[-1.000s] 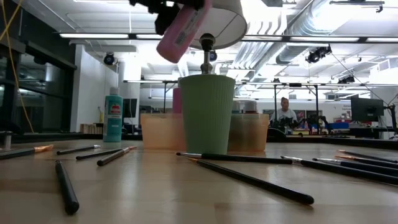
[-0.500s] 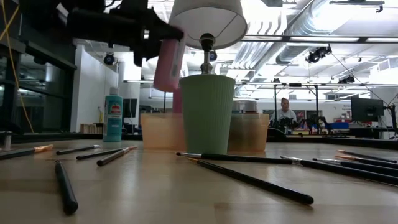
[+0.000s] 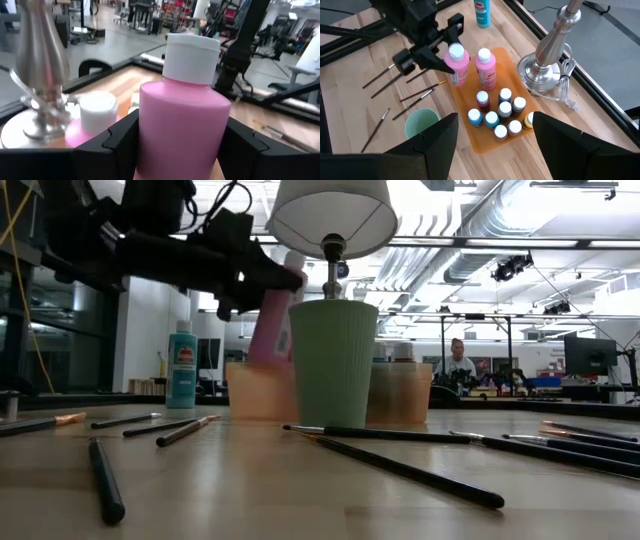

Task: Pick & Place Paint Supplies
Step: Put the big pink paint bottle into the orange bin

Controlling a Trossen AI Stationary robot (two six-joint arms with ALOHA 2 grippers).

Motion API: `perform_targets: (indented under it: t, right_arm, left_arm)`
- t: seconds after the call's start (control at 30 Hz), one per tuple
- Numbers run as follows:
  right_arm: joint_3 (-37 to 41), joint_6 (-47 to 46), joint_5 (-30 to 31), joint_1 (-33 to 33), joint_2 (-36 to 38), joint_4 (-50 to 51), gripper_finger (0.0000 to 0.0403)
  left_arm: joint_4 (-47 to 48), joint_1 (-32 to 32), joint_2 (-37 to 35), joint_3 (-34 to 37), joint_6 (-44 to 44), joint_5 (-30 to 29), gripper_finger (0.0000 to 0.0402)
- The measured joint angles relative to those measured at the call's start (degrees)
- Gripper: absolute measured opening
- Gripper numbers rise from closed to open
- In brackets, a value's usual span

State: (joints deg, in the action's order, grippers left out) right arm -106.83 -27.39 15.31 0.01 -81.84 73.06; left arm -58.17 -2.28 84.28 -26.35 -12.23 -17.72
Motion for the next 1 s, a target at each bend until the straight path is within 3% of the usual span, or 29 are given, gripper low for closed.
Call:
perform_targets:
  t: [0.2, 0.57, 1.0]
  right_arm:
    - [0.0, -0.5, 0.0, 0.0, 0.0, 0.0, 0.025]
    - [0.0, -1.5, 0.2, 0.0, 0.0, 0.0, 0.025]
    - [0.0, -1.5, 0.2, 0.0, 0.0, 0.0, 0.025]
  left_arm:
    - [-7.9, 0.0, 7.0, -0.1, -0.4, -1.0, 0.0207]
    - [-12.1, 0.0, 14.6, -0.1, -2.6, -1.6, 0.0207]
    - [-12.2, 0.0, 15.8, -0.1, -3.1, -1.3, 0.0207]
